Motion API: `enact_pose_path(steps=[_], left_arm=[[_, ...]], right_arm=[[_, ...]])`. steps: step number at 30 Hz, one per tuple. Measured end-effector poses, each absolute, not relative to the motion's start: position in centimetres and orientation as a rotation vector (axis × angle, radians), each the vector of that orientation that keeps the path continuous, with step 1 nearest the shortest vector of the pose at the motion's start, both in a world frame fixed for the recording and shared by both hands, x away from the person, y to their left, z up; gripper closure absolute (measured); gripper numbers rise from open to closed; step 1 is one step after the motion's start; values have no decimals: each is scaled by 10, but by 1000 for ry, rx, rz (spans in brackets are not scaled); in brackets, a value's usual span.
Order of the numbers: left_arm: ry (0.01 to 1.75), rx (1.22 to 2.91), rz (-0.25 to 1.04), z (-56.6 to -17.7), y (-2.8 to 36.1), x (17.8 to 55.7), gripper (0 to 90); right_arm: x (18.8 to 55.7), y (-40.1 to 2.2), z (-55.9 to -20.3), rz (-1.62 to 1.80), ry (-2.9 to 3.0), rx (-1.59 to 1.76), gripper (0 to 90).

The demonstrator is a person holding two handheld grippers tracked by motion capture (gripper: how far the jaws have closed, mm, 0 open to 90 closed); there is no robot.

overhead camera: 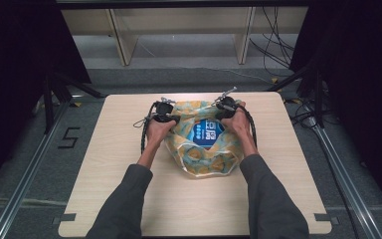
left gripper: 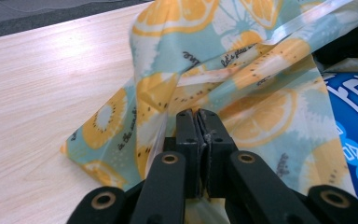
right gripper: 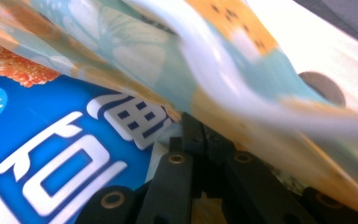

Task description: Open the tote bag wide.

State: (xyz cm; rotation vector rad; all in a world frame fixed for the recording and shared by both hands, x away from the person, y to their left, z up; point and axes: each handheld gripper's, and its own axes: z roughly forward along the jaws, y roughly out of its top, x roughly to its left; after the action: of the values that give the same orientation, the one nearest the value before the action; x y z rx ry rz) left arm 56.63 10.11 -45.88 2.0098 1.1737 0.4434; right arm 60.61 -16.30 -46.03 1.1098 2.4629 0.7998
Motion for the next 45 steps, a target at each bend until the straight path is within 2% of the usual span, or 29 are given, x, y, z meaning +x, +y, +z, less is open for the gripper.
enact_pose_path(steps=[11,14,22,31,34,37,45], left_arm=[[1215,1962,386,-462,116,567,862],[1215,1952,375,-459,114,566,848],[1111,1954,379,-439,97,549,830],[1029,1974,367,-427,82,536,823],[1018,1940,408,-424,82,537,820],[1025,1951,552,-428,87,546,826],[1145,1987,561,-458,107,563,836]], right_arm=[[602,-214,-471,924,2479,1338,900],[599,-225,-474,1070,2426,1389,900],[572,-218,-422,1117,2439,1145,900],[558,-197,-408,1131,2488,1019,900],[574,-197,-410,1162,2358,1047,900],[592,-205,-420,1132,2240,1124,900],[604,-224,-467,962,2246,1371,900]])
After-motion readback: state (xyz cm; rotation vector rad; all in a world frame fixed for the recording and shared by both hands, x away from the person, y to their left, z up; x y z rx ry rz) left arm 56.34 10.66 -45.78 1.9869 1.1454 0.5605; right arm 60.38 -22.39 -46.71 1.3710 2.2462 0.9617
